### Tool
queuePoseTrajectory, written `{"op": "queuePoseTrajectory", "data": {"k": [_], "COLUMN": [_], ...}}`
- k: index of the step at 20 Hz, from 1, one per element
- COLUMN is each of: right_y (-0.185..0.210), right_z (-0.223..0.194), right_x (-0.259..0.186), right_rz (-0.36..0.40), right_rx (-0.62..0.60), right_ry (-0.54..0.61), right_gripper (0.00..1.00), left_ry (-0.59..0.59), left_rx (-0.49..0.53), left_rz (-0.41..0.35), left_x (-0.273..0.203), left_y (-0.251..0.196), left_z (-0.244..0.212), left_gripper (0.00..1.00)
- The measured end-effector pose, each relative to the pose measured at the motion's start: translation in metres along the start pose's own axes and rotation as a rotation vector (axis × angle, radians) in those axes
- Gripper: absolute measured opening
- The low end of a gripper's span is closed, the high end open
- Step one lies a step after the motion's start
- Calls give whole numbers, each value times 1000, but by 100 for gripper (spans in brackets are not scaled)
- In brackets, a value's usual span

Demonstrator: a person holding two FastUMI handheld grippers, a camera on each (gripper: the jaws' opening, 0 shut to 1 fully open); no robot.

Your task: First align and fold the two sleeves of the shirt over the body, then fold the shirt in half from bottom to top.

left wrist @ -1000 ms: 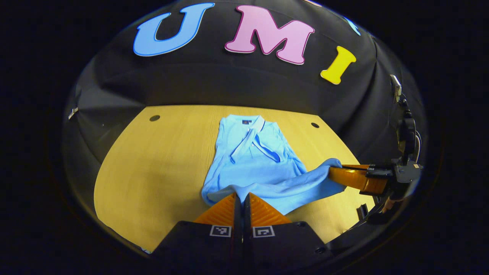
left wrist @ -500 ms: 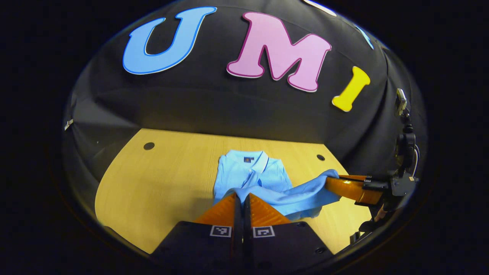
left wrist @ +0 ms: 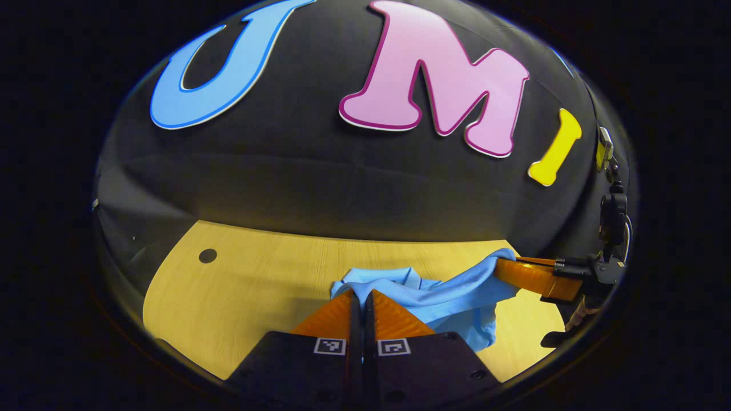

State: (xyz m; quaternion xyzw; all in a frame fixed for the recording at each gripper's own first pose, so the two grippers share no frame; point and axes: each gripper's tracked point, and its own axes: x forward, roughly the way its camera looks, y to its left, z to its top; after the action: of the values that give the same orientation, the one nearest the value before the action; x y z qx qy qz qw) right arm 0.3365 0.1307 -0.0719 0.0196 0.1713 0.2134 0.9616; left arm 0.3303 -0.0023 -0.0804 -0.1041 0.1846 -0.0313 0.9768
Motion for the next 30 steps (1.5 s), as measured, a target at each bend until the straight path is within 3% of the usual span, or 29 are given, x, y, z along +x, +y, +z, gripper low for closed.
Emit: {"op": "queuePoseTrajectory", "data": {"k": [5, 12, 13, 14, 16, 20, 22, 23, 30], "right_y": [-23, -44, -46, -50, -51, -53, -51, -53, -33], "right_z": [-9, -77, -82, -83, -82, -72, -56, -53, -3], "right_x": [71, 131, 134, 134, 132, 105, 83, 74, -29], "right_rz": [-34, -92, -97, -110, -129, -143, -162, -175, -266], "right_rx": [16, -26, -32, -45, -53, -41, -50, -54, -65], "right_ry": [7, 124, 132, 128, 113, 80, 44, 27, -125], "right_gripper": [11, 11, 6, 12, 10, 34, 77, 99, 98], "left_ry": [7, 94, 103, 103, 74, -6, -52, -78, -237], "left_rx": [-32, -48, -37, -15, 12, 5, 19, 21, 57], "left_rz": [-23, 17, 40, 68, 105, 99, 96, 86, 27], "left_x": [80, 155, 157, 159, 157, 130, 109, 97, -12], "left_y": [17, 43, 46, 49, 56, 47, 45, 37, 1], "left_z": [-4, -54, -58, -59, -50, -22, -9, -3, 32], "left_gripper": [6, 6, 8, 10, 20, 72, 96, 98, 97]}}
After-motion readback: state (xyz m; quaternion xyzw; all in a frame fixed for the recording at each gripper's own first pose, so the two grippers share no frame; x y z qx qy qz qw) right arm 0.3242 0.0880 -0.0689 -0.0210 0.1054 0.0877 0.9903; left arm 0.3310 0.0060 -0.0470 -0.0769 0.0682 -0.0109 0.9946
